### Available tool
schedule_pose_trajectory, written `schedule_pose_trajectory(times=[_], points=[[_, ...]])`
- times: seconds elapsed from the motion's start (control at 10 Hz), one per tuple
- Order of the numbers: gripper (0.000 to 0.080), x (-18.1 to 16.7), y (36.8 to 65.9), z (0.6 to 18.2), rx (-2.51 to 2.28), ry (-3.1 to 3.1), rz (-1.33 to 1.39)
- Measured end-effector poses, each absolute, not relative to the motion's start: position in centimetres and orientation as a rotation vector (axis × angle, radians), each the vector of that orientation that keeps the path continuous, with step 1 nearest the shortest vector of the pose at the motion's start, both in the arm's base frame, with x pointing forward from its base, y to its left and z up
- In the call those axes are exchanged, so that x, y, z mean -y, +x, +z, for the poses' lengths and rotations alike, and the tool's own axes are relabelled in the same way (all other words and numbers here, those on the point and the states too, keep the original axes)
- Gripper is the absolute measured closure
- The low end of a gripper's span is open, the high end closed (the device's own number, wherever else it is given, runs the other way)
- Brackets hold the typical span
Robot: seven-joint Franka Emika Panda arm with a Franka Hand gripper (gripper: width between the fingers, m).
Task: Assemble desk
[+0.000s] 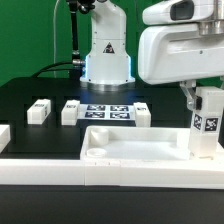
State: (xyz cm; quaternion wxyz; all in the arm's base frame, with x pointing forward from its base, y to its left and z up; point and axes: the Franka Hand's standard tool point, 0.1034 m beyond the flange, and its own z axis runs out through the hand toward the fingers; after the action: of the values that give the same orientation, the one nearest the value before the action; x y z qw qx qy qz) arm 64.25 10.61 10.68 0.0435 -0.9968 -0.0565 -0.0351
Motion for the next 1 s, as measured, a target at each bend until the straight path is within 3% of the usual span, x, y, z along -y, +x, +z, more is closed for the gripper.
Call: schedule_pose_trajectory(times=[0.6,1.0], points=[[0.0508,-9.81,64.52,10.56,-1.327,-2.677,-0.041],[0.0508,-9.74,64.45,10.51,-1.625,-2.497,-0.011]])
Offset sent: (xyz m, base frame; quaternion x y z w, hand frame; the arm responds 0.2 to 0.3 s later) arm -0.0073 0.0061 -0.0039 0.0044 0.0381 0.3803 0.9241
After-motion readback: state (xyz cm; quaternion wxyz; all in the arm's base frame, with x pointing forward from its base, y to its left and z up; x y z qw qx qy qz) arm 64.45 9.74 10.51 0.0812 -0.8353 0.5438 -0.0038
